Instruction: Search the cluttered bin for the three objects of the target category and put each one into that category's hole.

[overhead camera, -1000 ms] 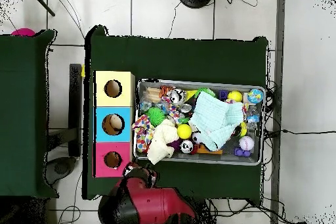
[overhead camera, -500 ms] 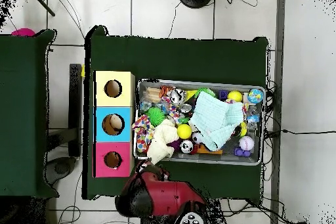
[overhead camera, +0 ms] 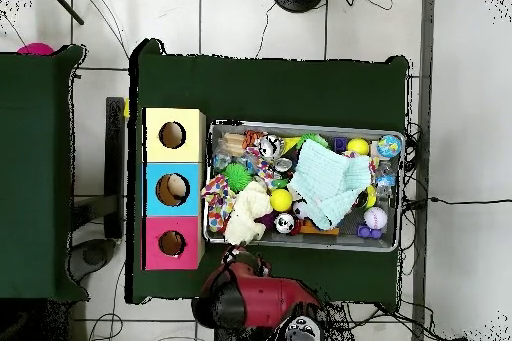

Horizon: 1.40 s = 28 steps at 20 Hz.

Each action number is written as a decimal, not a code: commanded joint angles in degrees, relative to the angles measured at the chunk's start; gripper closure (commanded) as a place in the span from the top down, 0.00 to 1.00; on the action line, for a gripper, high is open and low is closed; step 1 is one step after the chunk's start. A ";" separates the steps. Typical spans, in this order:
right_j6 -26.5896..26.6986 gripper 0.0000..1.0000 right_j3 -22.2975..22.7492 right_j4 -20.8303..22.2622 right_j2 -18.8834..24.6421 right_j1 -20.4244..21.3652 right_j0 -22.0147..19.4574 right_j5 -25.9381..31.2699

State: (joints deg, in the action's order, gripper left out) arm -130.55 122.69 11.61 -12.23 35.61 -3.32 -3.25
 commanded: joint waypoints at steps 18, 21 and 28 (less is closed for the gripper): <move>-10.54 1.00 6.16 1.35 2.76 8.79 -6.30 -20.75; -8.00 1.00 5.70 -0.91 2.84 14.36 -6.05 -13.39; -3.39 1.00 -2.59 -0.30 1.90 10.26 -5.10 -13.86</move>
State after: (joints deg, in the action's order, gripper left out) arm -130.56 128.85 11.36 -15.53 46.37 -6.39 -21.23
